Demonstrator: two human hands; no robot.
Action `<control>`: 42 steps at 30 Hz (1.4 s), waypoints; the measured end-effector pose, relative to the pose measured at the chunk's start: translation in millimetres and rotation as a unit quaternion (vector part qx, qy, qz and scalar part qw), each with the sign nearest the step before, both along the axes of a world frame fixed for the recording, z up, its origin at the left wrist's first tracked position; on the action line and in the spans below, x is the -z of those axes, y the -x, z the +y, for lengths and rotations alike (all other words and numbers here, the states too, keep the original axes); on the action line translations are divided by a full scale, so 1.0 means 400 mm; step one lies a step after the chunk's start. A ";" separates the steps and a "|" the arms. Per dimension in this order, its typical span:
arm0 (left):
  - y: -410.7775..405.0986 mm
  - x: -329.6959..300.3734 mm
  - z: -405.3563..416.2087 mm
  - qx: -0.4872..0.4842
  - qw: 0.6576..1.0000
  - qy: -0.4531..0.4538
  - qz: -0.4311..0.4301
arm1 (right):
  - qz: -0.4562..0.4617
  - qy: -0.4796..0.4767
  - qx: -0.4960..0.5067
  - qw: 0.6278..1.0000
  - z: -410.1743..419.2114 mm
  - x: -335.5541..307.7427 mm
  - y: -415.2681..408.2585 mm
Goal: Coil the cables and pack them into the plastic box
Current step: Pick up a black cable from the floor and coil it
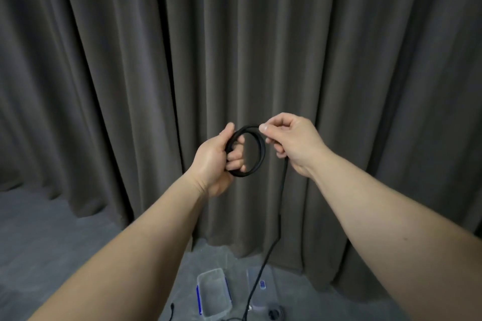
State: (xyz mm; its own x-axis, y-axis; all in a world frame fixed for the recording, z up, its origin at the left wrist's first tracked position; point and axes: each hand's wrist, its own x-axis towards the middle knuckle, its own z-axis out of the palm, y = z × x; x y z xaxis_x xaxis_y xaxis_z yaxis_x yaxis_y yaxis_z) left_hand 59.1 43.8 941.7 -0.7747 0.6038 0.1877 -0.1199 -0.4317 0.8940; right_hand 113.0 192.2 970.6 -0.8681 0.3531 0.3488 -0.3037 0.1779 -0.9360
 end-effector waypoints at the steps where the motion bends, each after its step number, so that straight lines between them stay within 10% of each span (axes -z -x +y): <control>1: -0.007 -0.011 0.011 -0.009 1.000 -0.001 0.001 | 0.004 0.007 -0.003 1.000 0.009 -0.008 0.000; 28: 0.016 -0.113 0.122 0.034 0.998 -0.023 0.038 | 0.096 -0.090 -0.016 0.991 0.136 -0.029 0.061; 42: 0.093 -0.152 0.077 0.034 0.998 -0.027 0.056 | 0.074 0.042 -0.024 0.996 0.059 -0.071 0.105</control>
